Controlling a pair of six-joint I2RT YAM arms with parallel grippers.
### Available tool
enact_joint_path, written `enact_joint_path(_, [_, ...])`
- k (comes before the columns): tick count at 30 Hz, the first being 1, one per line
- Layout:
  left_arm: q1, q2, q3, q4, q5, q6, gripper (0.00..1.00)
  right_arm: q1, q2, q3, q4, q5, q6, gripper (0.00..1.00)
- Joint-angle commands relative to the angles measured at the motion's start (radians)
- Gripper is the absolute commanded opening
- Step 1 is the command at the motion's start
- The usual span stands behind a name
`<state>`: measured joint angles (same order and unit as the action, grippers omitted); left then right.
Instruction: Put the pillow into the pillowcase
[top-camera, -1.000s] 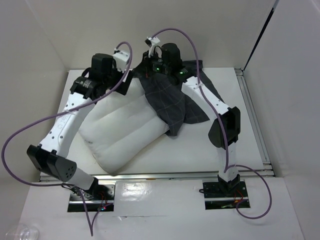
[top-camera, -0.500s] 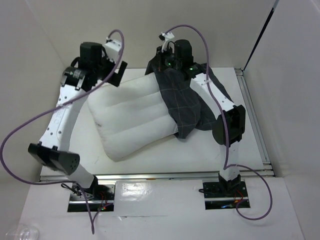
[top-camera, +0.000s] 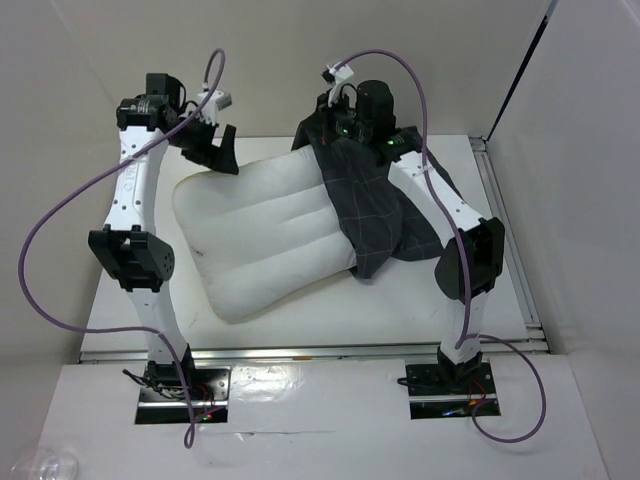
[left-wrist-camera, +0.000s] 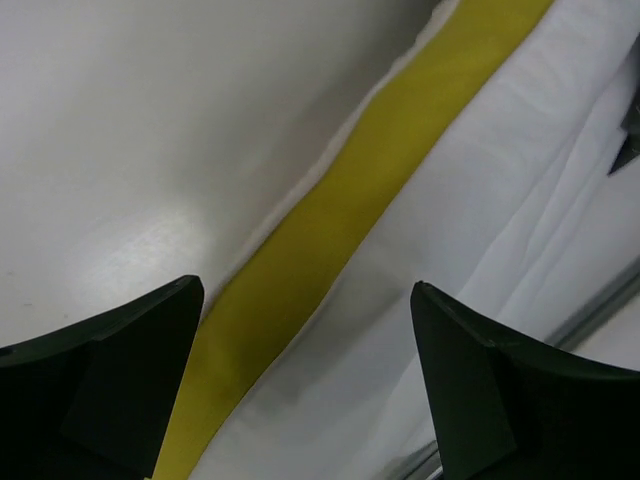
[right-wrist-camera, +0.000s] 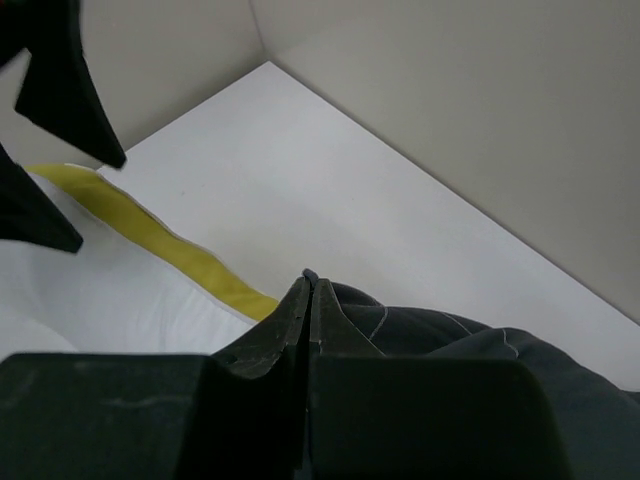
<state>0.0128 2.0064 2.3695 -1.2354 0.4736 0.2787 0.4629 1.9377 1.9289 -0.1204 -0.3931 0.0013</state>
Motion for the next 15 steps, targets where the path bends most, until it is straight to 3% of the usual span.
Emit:
enact_joint_path(1, [0.016, -0.040, -0.058, -0.097, 0.190, 0.098, 0.99, 0.002, -0.111, 0.010, 0.146, -0.030, -0.026, 0.00])
enact_joint_path(5, [0.070, -0.006, -0.059, -0.131, 0.275, 0.135, 0.99, 0.002, -0.111, 0.010, 0.137, -0.030, -0.035, 0.00])
enact_joint_path(15, [0.156, 0.014, -0.177, -0.131, 0.284, 0.229, 0.99, 0.002, -0.102, 0.047, 0.128, -0.030, -0.053, 0.00])
